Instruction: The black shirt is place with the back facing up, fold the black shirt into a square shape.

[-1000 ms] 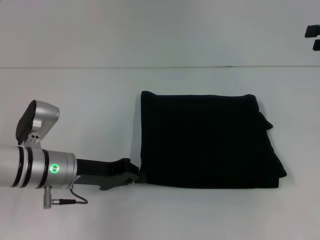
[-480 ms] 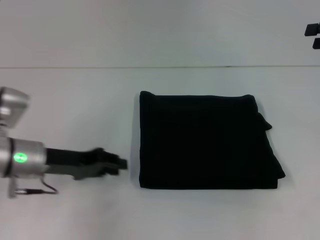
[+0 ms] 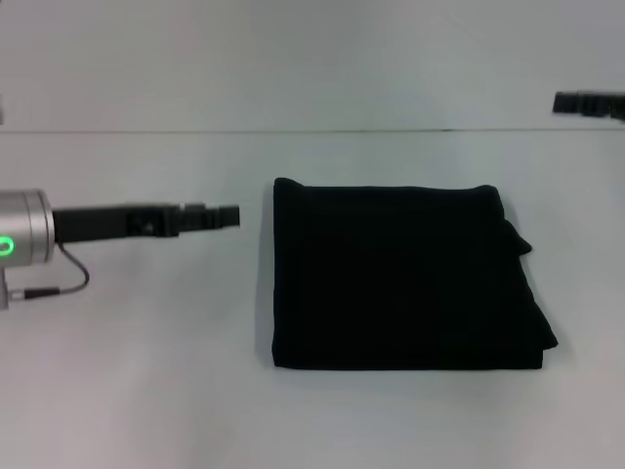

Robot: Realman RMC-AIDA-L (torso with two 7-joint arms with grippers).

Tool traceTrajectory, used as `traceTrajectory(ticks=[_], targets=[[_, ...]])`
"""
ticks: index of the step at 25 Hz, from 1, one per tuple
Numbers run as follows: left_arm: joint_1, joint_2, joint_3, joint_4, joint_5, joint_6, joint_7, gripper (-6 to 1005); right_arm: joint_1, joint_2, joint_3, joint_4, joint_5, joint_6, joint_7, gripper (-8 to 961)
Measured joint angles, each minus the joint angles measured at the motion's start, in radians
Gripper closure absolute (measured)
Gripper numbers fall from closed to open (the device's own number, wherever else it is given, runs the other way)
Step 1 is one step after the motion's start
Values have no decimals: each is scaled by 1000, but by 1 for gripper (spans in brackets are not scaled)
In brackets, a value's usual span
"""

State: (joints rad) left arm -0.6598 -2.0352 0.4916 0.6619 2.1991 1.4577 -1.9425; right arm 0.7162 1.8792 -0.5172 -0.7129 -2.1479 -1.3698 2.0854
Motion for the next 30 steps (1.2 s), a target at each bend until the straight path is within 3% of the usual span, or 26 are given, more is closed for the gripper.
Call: traceTrajectory(ticks=[2,4,7,9,15,21,27,30], targets=[[-15,5,3,-2,-19,-3,78,301,-45,50,0,-24,38,1,-177,338],[-28,8,9,-3,-24,17,153,264,-104,114,1,-54,82,-10,-379,251],[-39,8,40,-7,-24,74,206,208,-181,188,-1,-84,129,-43,-555,121],[-44,4,79,-8,-24,102,213,171,-216,209,-9,-77,140,-75,-600,115],[-48,-7,192,16,-20,148,208,47,-256,195,-19,-35,59,-165,-563,102],[-90,-24,215,32,-17,64,148,47,-246,160,-24,-36,33,-197,-529,102],[-68,-124,217,86,-26,-42,298,47,-225,162,-26,-37,29,-195,-538,102],[-68,-127,225,63,-28,-45,313,47,-226,165,-25,-37,26,-189,-542,102]])
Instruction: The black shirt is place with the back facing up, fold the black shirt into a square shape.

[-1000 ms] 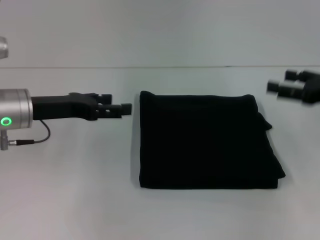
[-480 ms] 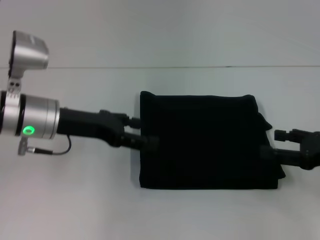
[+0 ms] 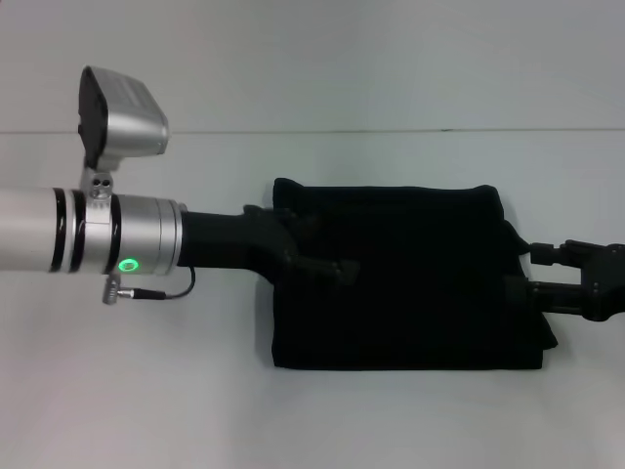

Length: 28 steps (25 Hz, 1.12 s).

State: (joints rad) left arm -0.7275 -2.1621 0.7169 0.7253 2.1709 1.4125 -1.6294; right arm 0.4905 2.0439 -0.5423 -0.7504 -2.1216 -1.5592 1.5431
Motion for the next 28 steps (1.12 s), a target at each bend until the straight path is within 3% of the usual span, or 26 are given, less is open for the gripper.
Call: traceTrajectory(ticks=[5,11,16,28], targets=[[-5,12,23,5,2,13,-102,47,-5,-5,2,0,-2,1,1,102],[-5,18,143,31,15,-10,-220,47,2,-8,3,3,-5,3,17,102],[7,3,144,42,8,-57,-210,47,2,-8,8,6,-6,8,13,102],[15,-1,147,40,-4,-66,-197,47,2,-2,2,8,-6,17,7,102]])
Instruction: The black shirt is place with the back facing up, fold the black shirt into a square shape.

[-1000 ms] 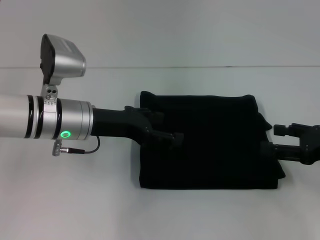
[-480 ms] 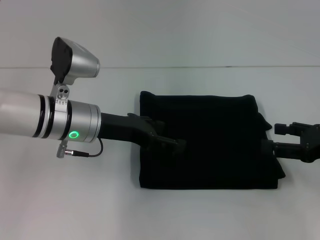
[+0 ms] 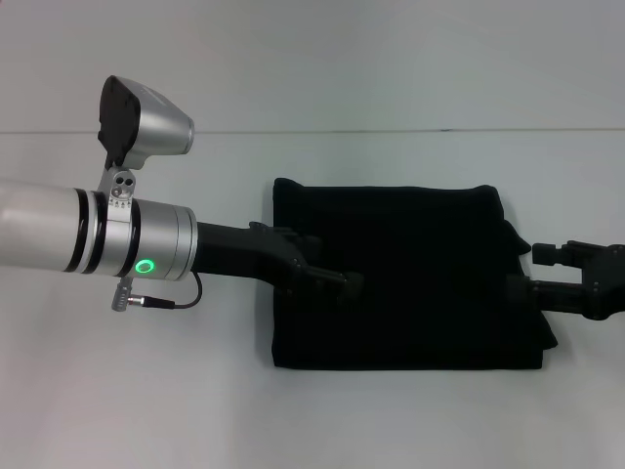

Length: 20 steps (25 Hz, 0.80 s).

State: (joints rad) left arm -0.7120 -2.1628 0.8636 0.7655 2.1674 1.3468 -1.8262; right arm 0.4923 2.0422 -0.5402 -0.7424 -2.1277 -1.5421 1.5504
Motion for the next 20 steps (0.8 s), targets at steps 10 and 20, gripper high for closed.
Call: traceTrajectory(ticks=[10,20], targets=[[0,1,0,2,0,-7,1,47,5,1,-1,0,0,0,7,102],[2,3,0,2,0,-5,8,47,6,3,-1,0,0,0,7,102]])
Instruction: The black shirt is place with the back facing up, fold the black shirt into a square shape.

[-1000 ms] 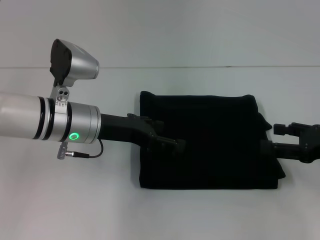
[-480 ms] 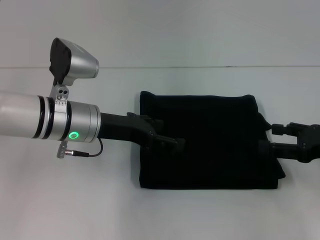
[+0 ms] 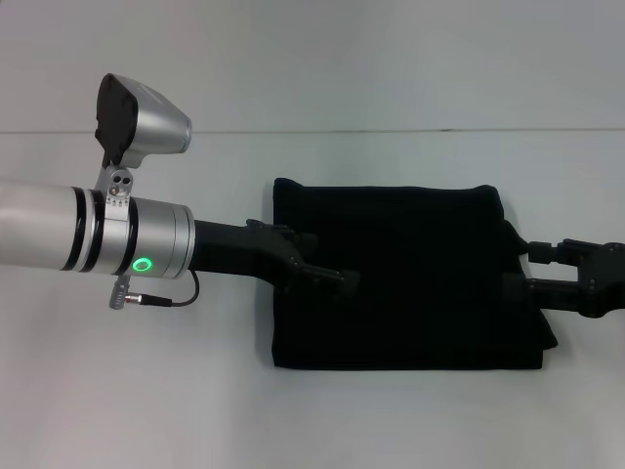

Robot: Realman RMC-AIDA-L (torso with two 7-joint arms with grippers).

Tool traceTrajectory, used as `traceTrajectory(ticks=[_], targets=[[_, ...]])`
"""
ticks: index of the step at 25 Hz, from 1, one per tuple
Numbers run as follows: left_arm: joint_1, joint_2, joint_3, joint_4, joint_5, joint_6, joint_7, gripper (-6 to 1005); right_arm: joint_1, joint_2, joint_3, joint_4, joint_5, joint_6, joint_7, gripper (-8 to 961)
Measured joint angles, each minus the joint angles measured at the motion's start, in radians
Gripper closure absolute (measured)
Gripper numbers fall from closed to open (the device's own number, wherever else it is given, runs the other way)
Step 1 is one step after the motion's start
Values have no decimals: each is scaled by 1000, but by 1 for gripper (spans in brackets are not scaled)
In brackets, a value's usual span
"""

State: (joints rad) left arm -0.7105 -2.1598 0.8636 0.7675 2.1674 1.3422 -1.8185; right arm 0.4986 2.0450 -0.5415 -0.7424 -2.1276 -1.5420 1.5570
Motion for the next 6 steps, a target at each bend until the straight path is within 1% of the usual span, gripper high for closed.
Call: traceTrajectory(ticks=[6], targets=[[0,1,0,1,0,2,1,47,0,0,0,0,0,0,0,102]])
